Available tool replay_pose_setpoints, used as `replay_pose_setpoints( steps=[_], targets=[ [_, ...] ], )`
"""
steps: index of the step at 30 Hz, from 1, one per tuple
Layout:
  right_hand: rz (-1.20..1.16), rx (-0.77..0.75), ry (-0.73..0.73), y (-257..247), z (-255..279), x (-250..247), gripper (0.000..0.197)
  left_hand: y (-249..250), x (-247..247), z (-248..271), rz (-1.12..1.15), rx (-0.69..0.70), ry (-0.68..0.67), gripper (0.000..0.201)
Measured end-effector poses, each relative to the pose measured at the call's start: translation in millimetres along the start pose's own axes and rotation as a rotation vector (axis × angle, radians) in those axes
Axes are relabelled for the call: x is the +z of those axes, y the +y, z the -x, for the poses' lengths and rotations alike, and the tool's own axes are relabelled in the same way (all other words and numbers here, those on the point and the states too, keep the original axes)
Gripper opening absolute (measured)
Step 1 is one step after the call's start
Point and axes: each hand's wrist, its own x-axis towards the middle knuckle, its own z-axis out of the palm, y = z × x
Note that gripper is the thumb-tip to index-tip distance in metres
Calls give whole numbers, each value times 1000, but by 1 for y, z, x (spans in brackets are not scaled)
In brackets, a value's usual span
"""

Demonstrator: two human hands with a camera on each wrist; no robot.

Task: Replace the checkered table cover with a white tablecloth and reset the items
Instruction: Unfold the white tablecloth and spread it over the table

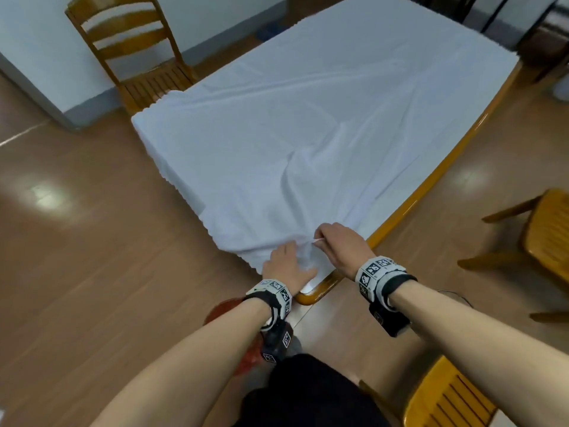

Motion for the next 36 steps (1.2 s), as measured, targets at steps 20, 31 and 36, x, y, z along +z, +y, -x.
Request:
replay_pose_setpoints(
  steps=[20,31,36],
  targets=[
    [193,-458,-264,114,-34,-1,20,4,31,83,83,-197,198,37],
    [292,-458,-455,141,4,-15,28,20,97,92,-11,-188,-29,36],
    [339,-388,-547,157,33,-3,36,16,138,81,-61,-160,-113,20]
  ],
)
